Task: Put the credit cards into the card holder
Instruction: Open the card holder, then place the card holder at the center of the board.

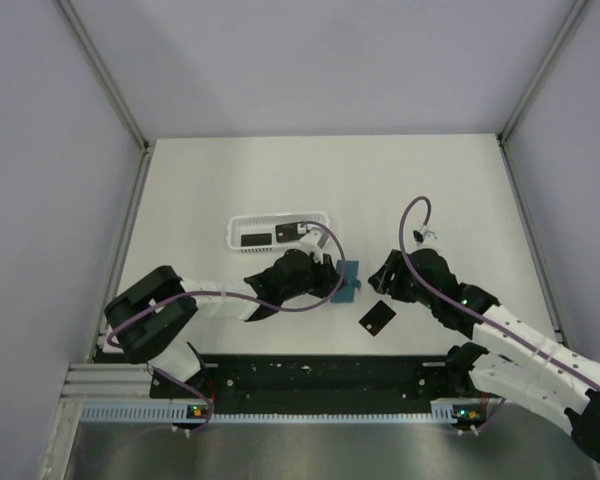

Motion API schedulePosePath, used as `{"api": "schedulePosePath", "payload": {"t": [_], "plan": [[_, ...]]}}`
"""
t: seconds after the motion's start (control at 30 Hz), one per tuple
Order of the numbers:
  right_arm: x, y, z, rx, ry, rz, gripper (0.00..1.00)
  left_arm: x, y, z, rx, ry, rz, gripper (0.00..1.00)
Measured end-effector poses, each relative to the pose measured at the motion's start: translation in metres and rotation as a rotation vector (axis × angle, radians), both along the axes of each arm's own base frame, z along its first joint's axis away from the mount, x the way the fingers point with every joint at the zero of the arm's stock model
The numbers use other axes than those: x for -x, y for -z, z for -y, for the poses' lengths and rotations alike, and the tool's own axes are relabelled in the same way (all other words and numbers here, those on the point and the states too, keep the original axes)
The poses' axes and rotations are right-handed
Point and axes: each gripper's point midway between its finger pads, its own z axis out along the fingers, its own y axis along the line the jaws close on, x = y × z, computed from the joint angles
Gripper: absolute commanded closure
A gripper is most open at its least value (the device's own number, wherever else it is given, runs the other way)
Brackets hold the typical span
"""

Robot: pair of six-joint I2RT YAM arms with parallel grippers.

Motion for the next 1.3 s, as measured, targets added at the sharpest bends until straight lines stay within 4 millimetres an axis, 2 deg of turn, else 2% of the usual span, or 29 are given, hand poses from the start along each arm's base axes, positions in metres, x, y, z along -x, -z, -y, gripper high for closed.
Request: {"api": "schedulePosePath", "payload": {"t": [0.03, 0.1, 0.13, 0.4, 0.53, 0.6, 0.77, 0.87, 1.1, 1.3], "plan": [[0.000, 0.001, 0.000, 0.002, 0.000, -0.002, 0.42, 0.001, 0.004, 0.001, 0.000, 0.007, -0.010, 0.56], [0.001, 0.005, 0.002, 0.009, 0.003, -0.008, 0.37, 0.002, 0.008, 0.002, -0.003, 0.014, -0.020, 0.37], [0.002, 0.008, 0.003, 0.014, 0.004, -0.014, 0.36, 0.002, 0.008, 0.002, -0.004, 0.014, -0.020, 0.32], [0.010, 0.030, 0.015, 0.068, 0.025, -0.055, 0.33, -0.010, 0.012, -0.010, -0.010, -0.030, -0.029, 0.15], [0.009, 0.033, 0.021, 0.088, 0.049, -0.060, 0.35, -0.013, 0.015, -0.023, -0.041, -0.055, -0.039, 0.12], [0.009, 0.037, 0.025, 0.112, 0.066, -0.067, 0.39, -0.012, 0.013, -0.028, -0.056, -0.058, -0.037, 0.14], [0.013, 0.065, 0.039, 0.221, 0.102, -0.148, 0.45, -0.005, 0.002, -0.034, -0.058, -0.044, -0.023, 0.18], [0.017, 0.077, 0.044, 0.270, 0.105, -0.195, 0.48, 0.006, 0.006, -0.038, -0.064, -0.026, -0.034, 0.21], [0.022, 0.089, 0.046, 0.287, 0.085, -0.214, 0.53, 0.043, 0.029, -0.046, -0.093, 0.020, -0.092, 0.25], [0.018, 0.088, 0.030, 0.222, 0.031, -0.181, 0.56, 0.057, 0.040, -0.049, -0.099, 0.042, -0.133, 0.27]]}}
